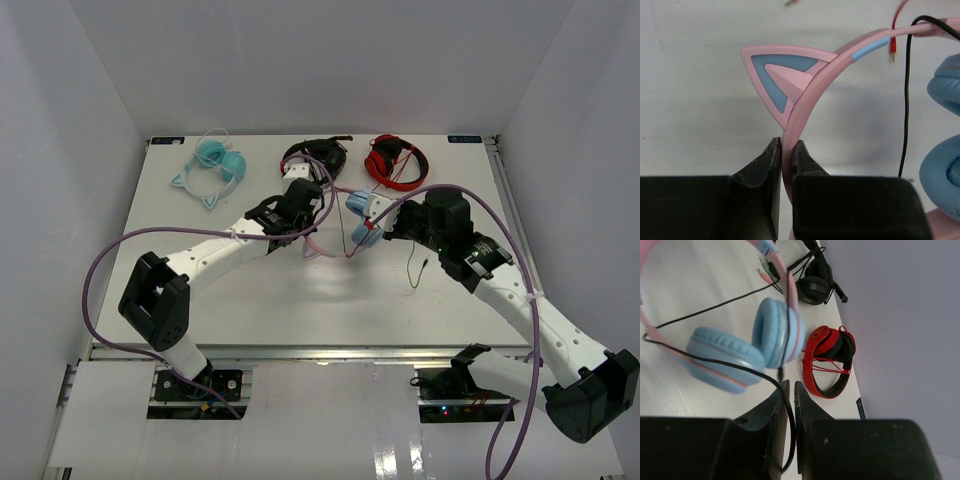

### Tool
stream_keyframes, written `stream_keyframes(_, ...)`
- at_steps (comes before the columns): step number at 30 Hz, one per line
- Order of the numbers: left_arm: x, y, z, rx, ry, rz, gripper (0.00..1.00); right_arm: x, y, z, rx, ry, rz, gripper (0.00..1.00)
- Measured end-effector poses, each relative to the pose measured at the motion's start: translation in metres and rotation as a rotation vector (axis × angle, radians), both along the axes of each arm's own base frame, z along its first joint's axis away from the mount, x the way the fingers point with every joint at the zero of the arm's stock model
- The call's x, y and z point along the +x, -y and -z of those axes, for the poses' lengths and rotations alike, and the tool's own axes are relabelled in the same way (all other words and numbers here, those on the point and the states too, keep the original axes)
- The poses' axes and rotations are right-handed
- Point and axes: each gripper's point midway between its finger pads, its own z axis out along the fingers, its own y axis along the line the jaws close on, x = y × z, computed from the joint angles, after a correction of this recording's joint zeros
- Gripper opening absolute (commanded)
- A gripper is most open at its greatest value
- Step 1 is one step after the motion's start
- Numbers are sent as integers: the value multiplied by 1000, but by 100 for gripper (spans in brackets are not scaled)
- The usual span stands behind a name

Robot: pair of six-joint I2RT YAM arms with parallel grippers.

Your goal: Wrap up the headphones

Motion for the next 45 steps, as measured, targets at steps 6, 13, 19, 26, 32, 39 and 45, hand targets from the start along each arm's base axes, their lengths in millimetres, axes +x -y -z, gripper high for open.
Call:
stream_keyframes(6, -25, 14, 26, 34, -102, 221, 0, 8, -5, -2, -6, 30, -11, 35)
stream_keyframes(13, -57, 24, 43, 29, -171, 428, 0, 21, -9, 24, 33, -71, -37, 38)
stream_keyframes(19, -83, 25, 16, -41, -136, 543, 0, 29, -2, 60, 141, -243, -36, 36)
stream_keyframes(26, -95, 22, -51, -131, 27, 587, 0, 27, 3, 84, 327, -465, -97, 29)
stream_keyframes(32, -98, 19, -53, -122, 22, 590, 0, 1, -14, 79, 428, -567, -237, 58)
stream_keyframes(39, -93, 20, -81, -109, 34, 588, 0, -5, -26, 81, 482, -622, -313, 80)
stream_keyframes(45, -86, 21, -120, -126, 110, 578, 0, -3, -24, 99, 448, -606, -320, 85)
